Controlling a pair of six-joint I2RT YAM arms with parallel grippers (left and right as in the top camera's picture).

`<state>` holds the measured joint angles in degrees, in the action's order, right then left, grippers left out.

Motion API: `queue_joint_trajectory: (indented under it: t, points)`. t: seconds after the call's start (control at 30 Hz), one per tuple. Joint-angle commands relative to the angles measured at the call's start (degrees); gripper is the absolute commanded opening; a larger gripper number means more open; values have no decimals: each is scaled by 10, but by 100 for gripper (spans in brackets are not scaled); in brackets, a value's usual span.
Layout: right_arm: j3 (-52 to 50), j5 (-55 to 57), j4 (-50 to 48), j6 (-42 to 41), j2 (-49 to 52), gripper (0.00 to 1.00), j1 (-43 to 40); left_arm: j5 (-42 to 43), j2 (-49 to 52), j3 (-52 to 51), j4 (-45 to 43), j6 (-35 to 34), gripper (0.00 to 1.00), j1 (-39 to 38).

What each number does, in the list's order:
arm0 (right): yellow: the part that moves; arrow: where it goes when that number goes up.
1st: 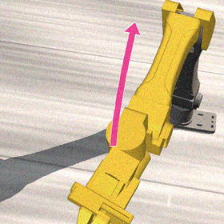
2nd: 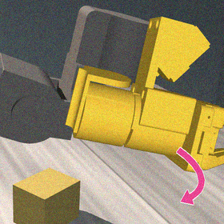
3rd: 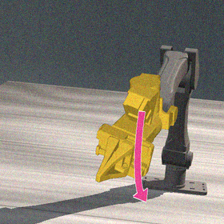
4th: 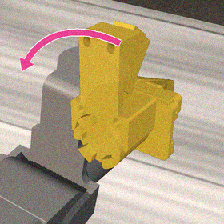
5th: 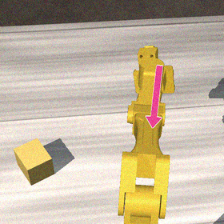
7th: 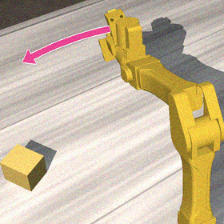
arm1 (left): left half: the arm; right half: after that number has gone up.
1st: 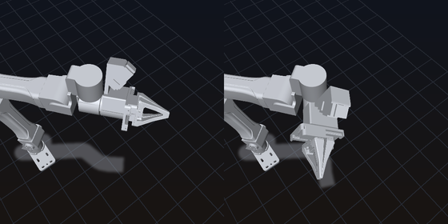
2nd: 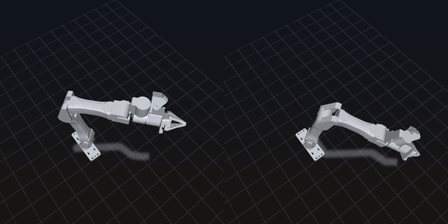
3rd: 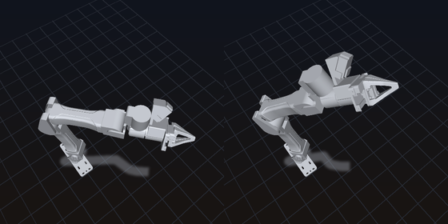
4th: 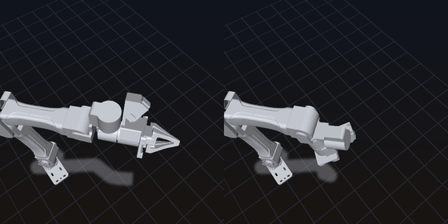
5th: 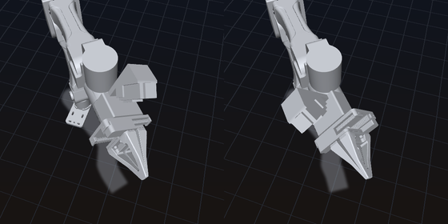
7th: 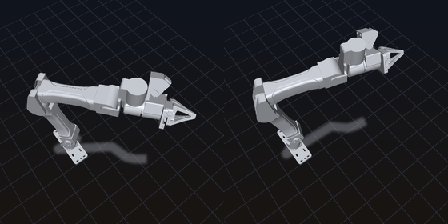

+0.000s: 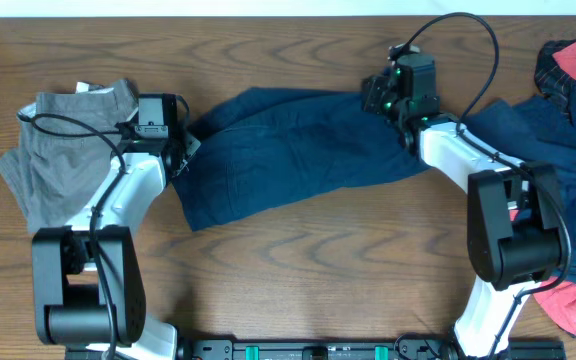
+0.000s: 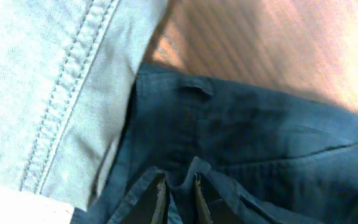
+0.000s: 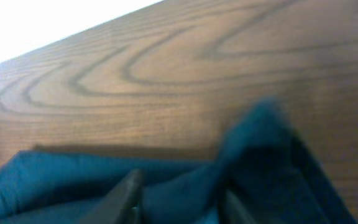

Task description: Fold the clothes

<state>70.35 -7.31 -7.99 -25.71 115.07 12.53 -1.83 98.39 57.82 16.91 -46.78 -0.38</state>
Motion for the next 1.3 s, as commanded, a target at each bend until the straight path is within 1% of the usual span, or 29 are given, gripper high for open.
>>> queue_joint_trajectory:
  t: [0.0,0.03,0.07,0.13,0.2,0.27,0.33,0.4,0.5,0.53,0.57,0.63,0.67,0.7,0.77,0.8,0.93,1.03,1.13,1.2,1.27]
  points:
    - [5,-17,9,38,-12,35,0,-10,2,5,1,7,17,5]
    - [5,-26,16,42,-21,34,-2,-7,-2,6,1,21,17,7]
    - [5,-35,25,42,-34,33,-3,-2,-10,7,1,40,22,11]
    - [5,-41,48,42,-64,33,-5,-2,-28,11,6,72,26,21]
    - [5,-41,77,57,-94,33,-5,-2,-50,14,13,87,30,33]
    - [5,-30,109,75,-121,39,-5,-1,-71,14,30,86,34,47]
    - [5,-14,140,76,-138,43,-5,-1,-90,14,59,86,35,54]
    - [5,-14,166,76,-147,44,-5,11,-104,13,104,87,36,54]
    - [5,-37,213,76,-145,36,1,49,-105,13,169,92,36,45]
    - [5,-35,230,76,-139,35,4,58,-103,12,184,99,38,41]
    - [4,-31,247,78,-132,33,8,62,-98,11,197,107,45,36]
    - [4,-32,270,78,-109,33,14,64,-89,6,206,117,62,26]
    - [4,-32,280,78,-96,33,18,64,-83,2,206,119,69,21]
    - [4,-32,286,80,-82,34,20,64,-76,-2,203,119,72,17]
    - [4,-32,291,80,-58,34,22,64,-63,-10,199,119,78,13]
    - [4,-32,292,80,-46,34,22,66,-56,-14,195,119,79,12]
    - [4,-30,296,80,-19,43,20,108,-14,-24,164,136,79,12]
    - [4,9,325,75,-17,39,16,117,18,-24,165,136,79,13]
    - [4,58,365,73,-18,37,15,134,40,-24,160,138,79,12]
    - [4,73,394,73,-18,31,12,148,50,-24,155,143,79,12]
    - [4,73,413,73,-18,28,9,169,54,-24,151,156,76,12]
